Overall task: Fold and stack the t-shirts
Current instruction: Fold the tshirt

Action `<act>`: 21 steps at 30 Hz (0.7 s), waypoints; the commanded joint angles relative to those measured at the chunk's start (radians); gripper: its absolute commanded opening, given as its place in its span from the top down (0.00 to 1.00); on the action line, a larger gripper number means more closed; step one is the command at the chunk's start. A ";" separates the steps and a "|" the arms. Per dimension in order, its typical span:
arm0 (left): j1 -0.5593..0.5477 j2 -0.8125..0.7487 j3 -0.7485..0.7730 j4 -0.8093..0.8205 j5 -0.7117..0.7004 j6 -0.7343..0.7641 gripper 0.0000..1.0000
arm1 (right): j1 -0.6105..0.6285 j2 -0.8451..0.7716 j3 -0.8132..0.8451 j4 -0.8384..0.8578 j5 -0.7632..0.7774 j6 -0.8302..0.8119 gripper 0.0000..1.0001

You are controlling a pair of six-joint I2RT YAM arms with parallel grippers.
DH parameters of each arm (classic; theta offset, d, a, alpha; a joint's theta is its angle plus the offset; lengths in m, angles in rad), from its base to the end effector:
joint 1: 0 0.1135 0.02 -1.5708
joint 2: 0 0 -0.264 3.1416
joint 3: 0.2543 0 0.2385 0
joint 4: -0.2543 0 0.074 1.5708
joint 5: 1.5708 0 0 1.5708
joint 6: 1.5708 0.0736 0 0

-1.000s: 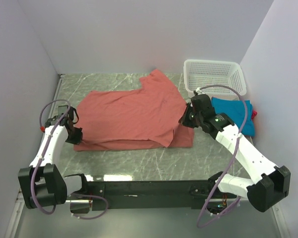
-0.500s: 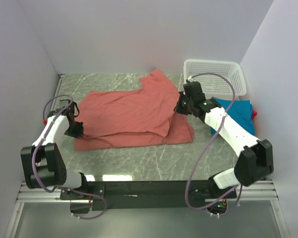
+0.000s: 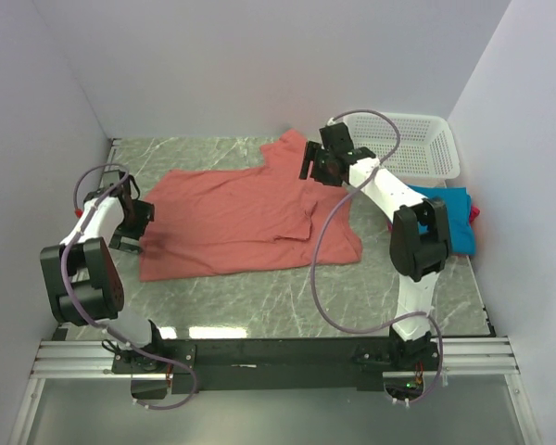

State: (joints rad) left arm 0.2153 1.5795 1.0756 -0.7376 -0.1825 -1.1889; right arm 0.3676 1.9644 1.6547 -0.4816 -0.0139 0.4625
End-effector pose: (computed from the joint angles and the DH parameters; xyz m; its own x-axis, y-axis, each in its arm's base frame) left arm 0.2909 0.0773 0.1801 -0.0964 -0.9552 -0.2799 -0.9575 0.1658 -0.2361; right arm 0.4318 0.1674 0.2391 -0.7584 0.1860 -0.6247 -0.0336 0.9460 0.3225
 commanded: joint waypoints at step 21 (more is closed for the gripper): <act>-0.001 -0.277 -0.262 0.124 0.140 0.158 0.01 | 0.097 -0.223 -0.501 0.183 -0.150 0.084 0.30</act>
State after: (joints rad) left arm 0.2150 1.3388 0.8040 -0.6384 -0.0490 -1.0599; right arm 0.4618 1.7157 1.0962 -0.3492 -0.1986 0.5266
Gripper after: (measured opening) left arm 0.994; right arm 0.713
